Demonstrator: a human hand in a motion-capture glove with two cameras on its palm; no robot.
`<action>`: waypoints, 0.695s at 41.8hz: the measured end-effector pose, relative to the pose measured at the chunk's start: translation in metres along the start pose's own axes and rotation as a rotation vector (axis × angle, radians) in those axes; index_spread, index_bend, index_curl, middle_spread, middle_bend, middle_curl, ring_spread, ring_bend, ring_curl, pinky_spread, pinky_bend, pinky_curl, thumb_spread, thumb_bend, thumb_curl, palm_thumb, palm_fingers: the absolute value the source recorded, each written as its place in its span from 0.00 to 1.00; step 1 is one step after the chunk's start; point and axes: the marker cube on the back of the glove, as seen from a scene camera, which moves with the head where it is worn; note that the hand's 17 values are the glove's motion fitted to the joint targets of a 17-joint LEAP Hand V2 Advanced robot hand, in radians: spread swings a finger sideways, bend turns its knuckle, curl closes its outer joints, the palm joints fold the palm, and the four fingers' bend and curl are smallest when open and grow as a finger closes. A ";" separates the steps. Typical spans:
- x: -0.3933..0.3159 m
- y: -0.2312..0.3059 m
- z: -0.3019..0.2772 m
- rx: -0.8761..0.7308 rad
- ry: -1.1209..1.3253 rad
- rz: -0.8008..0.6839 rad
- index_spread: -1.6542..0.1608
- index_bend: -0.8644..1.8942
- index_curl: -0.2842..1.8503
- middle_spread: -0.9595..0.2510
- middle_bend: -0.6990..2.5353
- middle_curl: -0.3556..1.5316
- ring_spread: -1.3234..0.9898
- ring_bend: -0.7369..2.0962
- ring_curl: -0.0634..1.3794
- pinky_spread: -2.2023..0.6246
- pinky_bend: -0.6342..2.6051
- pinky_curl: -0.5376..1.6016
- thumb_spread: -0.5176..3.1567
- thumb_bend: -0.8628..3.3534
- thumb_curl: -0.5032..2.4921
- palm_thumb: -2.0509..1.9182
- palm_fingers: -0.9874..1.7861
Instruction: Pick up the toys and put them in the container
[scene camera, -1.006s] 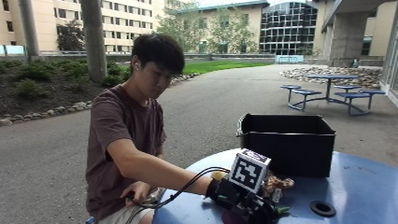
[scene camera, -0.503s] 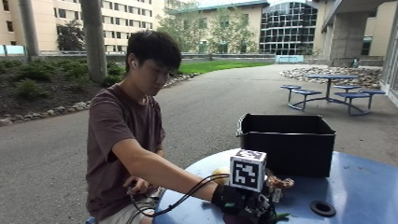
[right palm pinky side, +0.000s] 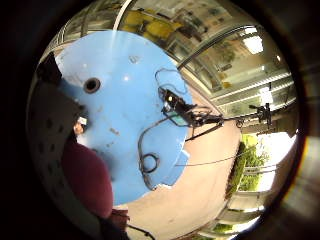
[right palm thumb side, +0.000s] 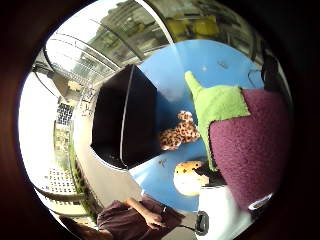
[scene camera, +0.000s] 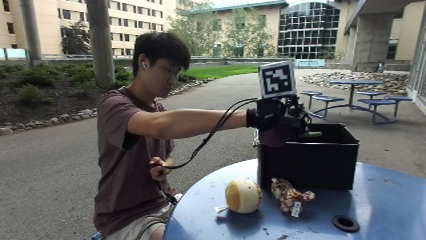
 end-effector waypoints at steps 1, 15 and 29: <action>-0.008 -0.005 -0.011 0.015 0.004 -0.003 0.75 0.66 0.36 0.59 0.61 0.56 0.42 0.74 0.45 0.63 0.48 0.46 0.39 0.26 0.43 0.67 0.71; -0.166 -0.075 -0.051 0.064 -0.005 -0.211 0.72 0.67 0.42 0.60 0.62 0.60 0.41 0.75 0.47 0.63 0.49 0.48 0.29 0.25 0.47 0.67 0.69; -0.273 -0.119 0.023 -0.075 0.035 -0.276 0.71 0.61 0.47 0.58 0.59 0.61 0.41 0.76 0.50 0.63 0.53 0.49 0.25 0.24 0.50 0.67 0.60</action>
